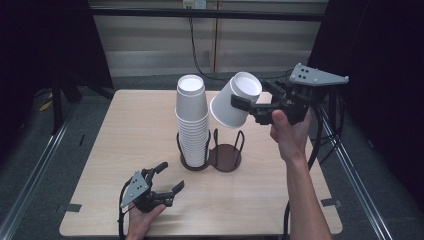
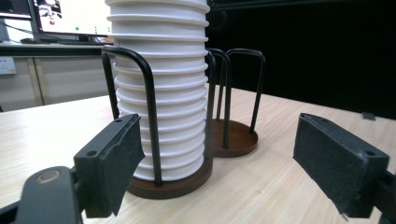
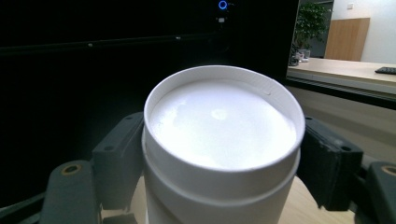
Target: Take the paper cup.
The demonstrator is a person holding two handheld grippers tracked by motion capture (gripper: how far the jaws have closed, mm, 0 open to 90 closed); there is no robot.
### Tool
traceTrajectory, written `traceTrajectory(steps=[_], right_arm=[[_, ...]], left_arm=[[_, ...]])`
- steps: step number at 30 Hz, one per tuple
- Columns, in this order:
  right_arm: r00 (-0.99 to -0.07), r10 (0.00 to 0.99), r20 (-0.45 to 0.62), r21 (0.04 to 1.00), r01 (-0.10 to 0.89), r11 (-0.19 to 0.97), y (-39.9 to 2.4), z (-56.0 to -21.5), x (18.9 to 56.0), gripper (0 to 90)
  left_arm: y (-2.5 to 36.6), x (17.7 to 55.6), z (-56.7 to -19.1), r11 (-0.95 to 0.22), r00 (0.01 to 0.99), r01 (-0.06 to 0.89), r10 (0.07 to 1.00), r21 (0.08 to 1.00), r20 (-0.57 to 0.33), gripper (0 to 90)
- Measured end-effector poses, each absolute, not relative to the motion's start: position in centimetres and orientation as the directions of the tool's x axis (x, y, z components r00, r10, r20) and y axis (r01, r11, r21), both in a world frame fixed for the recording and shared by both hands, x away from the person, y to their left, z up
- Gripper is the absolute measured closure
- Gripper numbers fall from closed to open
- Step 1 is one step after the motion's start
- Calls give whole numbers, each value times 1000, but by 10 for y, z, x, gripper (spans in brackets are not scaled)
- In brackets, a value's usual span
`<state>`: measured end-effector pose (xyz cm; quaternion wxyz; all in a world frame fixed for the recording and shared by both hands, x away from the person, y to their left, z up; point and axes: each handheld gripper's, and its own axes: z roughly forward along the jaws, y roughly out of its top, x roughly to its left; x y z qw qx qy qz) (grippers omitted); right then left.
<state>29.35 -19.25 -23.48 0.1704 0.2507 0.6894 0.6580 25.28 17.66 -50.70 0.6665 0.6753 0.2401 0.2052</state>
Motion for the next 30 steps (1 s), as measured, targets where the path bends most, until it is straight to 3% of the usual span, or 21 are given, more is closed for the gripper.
traceTrajectory(steps=[8, 30], right_arm=[[-816, 566, 120, 989, 147, 2, -195, -255, 288, 237], [-853, 497, 160, 976, 213, 51, -163, -321, 280, 237]], left_arm=[[175, 250, -487, 13, 830, 71, 553, 997, -66, 161], [158, 244, -462, -79, 877, 46, 481, 996, -2, 168]])
